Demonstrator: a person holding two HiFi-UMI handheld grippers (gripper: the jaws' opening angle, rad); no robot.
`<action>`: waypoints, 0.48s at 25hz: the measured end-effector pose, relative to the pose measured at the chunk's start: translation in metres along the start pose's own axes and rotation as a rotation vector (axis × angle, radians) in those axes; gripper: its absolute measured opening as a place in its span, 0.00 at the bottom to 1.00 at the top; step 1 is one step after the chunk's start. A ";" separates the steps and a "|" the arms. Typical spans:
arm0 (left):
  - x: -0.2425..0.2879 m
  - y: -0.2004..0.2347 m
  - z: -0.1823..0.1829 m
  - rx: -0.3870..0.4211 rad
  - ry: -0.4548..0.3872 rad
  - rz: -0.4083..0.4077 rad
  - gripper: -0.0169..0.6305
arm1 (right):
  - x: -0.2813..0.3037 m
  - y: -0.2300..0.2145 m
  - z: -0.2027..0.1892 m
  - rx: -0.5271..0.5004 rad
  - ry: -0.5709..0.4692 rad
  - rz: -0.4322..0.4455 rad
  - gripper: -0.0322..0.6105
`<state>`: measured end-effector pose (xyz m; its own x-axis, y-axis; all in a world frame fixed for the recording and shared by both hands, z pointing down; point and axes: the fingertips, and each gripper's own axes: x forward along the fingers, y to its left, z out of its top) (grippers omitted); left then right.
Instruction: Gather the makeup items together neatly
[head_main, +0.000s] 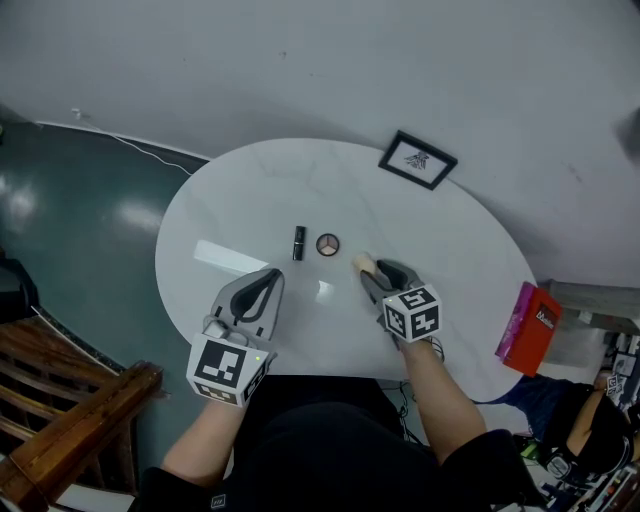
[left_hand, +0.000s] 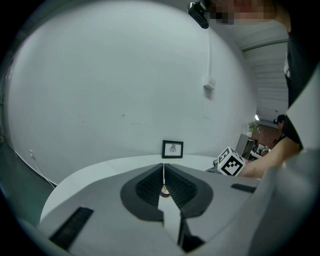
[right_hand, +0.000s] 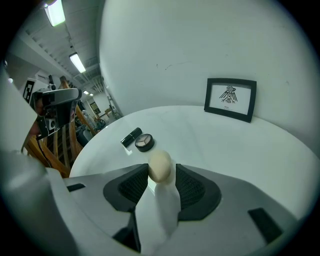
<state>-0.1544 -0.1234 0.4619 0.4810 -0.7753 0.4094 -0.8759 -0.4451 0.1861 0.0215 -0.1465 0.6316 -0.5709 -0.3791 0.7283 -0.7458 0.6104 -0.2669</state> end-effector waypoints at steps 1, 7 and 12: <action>0.000 0.001 -0.001 -0.001 0.002 0.000 0.05 | 0.000 0.000 0.001 0.000 -0.005 -0.004 0.30; 0.003 0.003 0.002 -0.007 -0.001 -0.002 0.05 | 0.001 0.001 0.022 -0.026 -0.038 -0.010 0.30; 0.003 0.005 0.007 -0.018 -0.013 0.005 0.05 | 0.008 0.003 0.036 -0.052 -0.036 0.002 0.30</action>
<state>-0.1569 -0.1310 0.4576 0.4768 -0.7835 0.3985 -0.8789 -0.4329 0.2004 0.0022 -0.1725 0.6140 -0.5850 -0.4023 0.7042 -0.7265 0.6458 -0.2346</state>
